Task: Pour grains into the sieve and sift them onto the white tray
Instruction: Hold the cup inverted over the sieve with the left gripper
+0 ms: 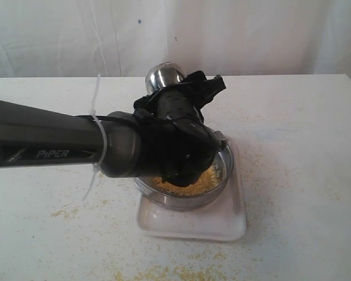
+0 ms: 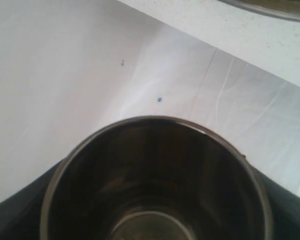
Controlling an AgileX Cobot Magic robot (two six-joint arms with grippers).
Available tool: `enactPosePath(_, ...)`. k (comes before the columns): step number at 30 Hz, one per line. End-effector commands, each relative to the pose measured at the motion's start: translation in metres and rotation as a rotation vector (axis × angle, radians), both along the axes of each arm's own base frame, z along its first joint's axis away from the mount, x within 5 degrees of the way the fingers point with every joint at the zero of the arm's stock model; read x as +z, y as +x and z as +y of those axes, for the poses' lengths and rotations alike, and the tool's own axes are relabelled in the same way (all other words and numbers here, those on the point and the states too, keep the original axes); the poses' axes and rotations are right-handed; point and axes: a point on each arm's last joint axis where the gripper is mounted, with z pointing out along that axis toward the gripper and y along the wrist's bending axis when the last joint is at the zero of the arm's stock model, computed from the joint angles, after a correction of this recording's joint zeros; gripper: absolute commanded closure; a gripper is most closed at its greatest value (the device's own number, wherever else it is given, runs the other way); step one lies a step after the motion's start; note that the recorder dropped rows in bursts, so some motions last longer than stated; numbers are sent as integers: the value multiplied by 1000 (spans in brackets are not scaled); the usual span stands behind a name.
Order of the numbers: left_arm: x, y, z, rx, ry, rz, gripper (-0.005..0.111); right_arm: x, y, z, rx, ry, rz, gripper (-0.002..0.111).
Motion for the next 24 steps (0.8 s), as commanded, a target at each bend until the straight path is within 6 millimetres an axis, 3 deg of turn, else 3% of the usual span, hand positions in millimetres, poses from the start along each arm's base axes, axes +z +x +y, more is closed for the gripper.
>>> enactPosePath(1,-2,0,-4,-23,-18,-33,107,-1,0,-1,-9,2,-8,108)
enactPosePath(6,0,-11,-13,-18,-4,-62,107,-1,0,-1,-9,2,-8,108)
enactPosePath(24,-5,-7,-7,28,-13,-67,107,-1,0,-1,-9,2,-8,108)
